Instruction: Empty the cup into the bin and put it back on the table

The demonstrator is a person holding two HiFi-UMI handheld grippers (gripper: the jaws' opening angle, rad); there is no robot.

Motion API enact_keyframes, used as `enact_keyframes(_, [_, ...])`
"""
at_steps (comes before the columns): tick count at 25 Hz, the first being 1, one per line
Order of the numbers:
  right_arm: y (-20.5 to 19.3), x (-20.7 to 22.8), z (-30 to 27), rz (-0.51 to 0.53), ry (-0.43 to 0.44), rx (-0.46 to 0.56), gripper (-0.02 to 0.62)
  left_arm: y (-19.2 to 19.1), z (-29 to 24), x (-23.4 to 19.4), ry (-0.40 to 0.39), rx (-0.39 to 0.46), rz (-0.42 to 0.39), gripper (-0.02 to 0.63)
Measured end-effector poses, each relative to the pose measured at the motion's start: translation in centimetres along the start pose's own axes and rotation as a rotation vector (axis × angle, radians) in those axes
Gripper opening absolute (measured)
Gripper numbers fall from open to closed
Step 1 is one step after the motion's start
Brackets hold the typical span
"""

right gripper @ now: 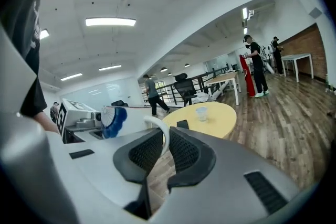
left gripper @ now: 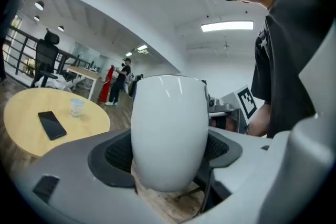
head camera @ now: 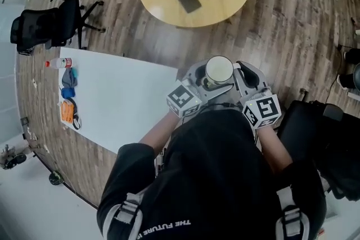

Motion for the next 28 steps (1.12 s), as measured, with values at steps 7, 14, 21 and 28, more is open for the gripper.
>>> enact_keyframes(7, [-4.0,4.3,2.4,-0.11,-0.166,-0.147,0.049,-4.0,-4.9,-0.1,-0.1,-0.222,0.188,0.388])
enact_keyframes(14, [-11.6,8.7,2.1,-0.366,-0.278,-0.472,0.048,-11.7,-8.7,-2.1,-0.143,-0.473,0.571,0.387])
enact_keyframes(21, [-15.1,9.5,0.8,-0.446,-0.28,-0.557,0.049,-14.9,-8.8,-3.8,-0.124,-0.534,0.681,0.387])
enact_keyframes(28, [-16.0,10.2,-0.3,-0.439,-0.286,-0.573,0.049,-15.8,-9.2,-5.0,-0.129,-0.562,0.703,0.387])
Point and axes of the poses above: the fingertips, and each gripper's own axes: z backward along the fingers, x to its right, y out of its top, the point moved 6 cm from there along z, backward along the fingers, and after that the axes turned 3 degrees about x, right-handed, at the moved point
